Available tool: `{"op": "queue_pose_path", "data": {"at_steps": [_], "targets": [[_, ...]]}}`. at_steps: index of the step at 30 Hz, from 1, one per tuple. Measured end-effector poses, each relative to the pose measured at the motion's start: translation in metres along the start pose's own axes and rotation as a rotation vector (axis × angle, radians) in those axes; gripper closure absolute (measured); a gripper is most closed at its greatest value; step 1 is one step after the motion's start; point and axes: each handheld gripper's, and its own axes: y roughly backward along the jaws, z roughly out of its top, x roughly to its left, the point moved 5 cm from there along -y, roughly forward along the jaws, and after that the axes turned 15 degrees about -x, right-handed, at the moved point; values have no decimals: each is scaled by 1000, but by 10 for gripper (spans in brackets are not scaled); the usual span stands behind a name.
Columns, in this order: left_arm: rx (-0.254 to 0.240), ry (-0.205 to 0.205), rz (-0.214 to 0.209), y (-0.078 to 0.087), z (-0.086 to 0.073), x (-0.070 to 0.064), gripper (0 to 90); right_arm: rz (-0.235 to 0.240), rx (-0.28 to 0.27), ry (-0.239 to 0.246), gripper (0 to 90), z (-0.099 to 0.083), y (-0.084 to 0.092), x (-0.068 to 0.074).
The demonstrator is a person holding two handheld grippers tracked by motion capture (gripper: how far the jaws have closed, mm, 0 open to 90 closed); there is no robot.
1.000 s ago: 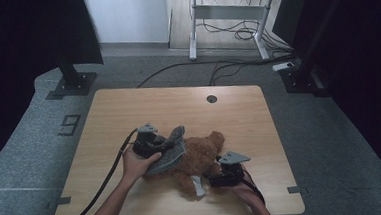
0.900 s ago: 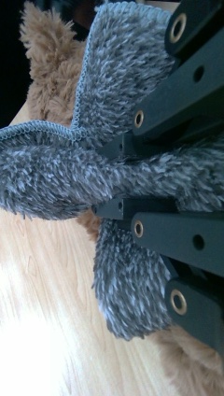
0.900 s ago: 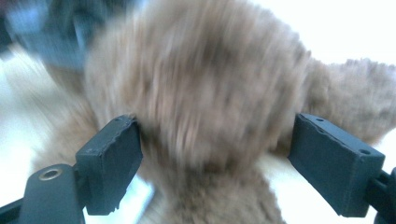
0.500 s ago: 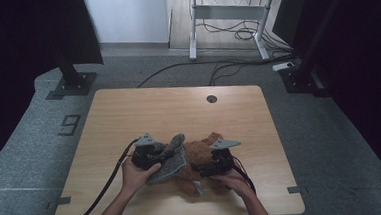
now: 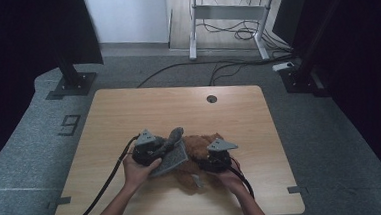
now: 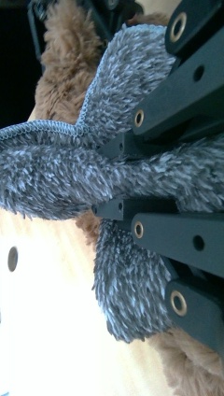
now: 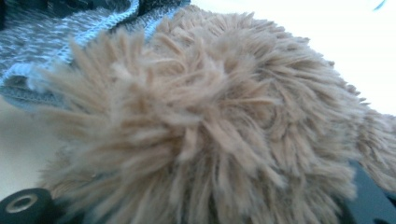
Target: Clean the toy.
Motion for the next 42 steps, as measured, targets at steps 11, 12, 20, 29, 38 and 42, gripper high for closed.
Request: {"op": "queue_pose_path", "data": {"at_steps": [11,12,20,29,38,42], "targets": [[-7,79,-26,-9,40,4,758,-22,-88,136,453,2,-11,2],[2,75,-38,-13,44,-2,758,-22,-88,136,453,2,-11,2],[104,95,-79,-53,43,-28,745,3,-121,209,409,-10,4,14],[127,111,-82,-52,18,-26,771,61,-94,59,163,-15,23,7],[90,106,-109,-33,9,-35,774,116,-94,-89,150,-7,30,4],[89,79,-100,-30,6,-41,775,107,-3,-2,201,-18,16,16]]}}
